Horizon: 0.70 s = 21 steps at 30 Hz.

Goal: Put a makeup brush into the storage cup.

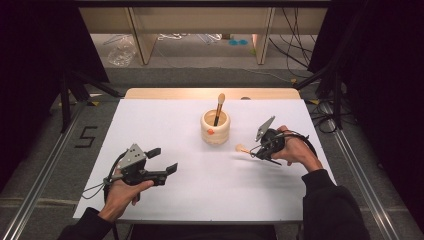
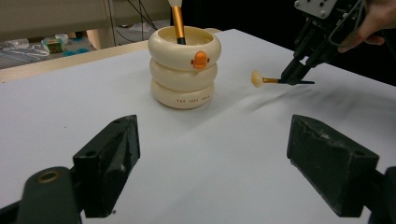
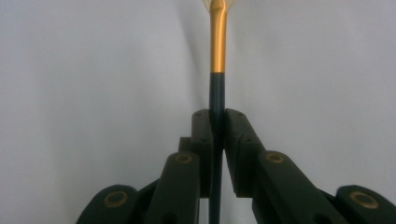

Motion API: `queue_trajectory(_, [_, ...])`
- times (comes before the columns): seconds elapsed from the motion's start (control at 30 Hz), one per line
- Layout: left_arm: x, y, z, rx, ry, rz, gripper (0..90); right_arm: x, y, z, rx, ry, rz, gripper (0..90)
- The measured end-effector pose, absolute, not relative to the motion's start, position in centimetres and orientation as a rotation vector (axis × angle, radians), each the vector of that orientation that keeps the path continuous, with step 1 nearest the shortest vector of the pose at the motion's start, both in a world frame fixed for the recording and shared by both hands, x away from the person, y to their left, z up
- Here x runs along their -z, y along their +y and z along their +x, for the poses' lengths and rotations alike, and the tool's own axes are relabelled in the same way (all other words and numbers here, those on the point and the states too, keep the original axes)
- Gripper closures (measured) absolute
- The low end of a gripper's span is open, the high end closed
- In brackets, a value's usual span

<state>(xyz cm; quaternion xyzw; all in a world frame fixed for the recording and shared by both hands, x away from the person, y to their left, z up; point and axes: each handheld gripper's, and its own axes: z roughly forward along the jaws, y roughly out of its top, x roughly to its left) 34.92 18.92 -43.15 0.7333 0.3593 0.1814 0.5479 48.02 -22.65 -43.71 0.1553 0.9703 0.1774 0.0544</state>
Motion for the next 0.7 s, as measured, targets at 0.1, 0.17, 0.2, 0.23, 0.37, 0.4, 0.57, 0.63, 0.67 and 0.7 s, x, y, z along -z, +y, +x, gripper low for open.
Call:
queue_trajectory(0.1, [43.13,18.95,34.91,-0.429,0.850,1.738,17.2,43.53,-22.62,47.95,-0.575,2.927,0.477,83.5])
queue_trajectory(0.17, [43.11,19.03,34.96,-0.437,0.839,1.744,17.2,43.48,-22.60,47.89,-0.595,2.919,0.479,83.5])
queue_trajectory(0.2, [43.12,19.03,34.94,-0.435,0.843,1.742,17.2,43.45,-22.59,47.85,-0.604,2.904,0.485,83.5])
queue_trajectory(0.23, [43.13,18.99,34.91,-0.432,0.850,1.737,17.2,43.38,-22.59,47.82,-0.612,2.903,0.488,83.5])
queue_trajectory(0.37, [43.11,18.99,34.91,-0.433,0.851,1.734,17.2,43.11,-22.58,47.77,-0.660,2.868,0.486,83.5])
queue_trajectory(0.4, [43.11,19.00,34.91,-0.433,0.850,1.734,17.2,42.99,-22.63,47.78,-0.667,2.856,0.488,83.5])
queue_trajectory(0.57, [43.10,19.03,34.88,-0.433,0.848,1.734,17.1,42.71,-22.82,47.70,-0.723,2.821,0.499,83.5])
queue_trajectory(0.63, [43.08,19.07,34.89,-0.436,0.847,1.735,17.1,42.78,-22.82,47.78,-0.739,2.798,0.495,83.5])
queue_trajectory(0.67, [43.07,19.11,34.91,-0.440,0.840,1.739,17.1,42.73,-22.85,47.83,-0.744,2.789,0.505,83.5])
queue_trajectory(0.7, [43.07,19.12,34.90,-0.441,0.840,1.740,17.1,42.72,-22.83,47.81,-0.751,2.782,0.513,83.5])
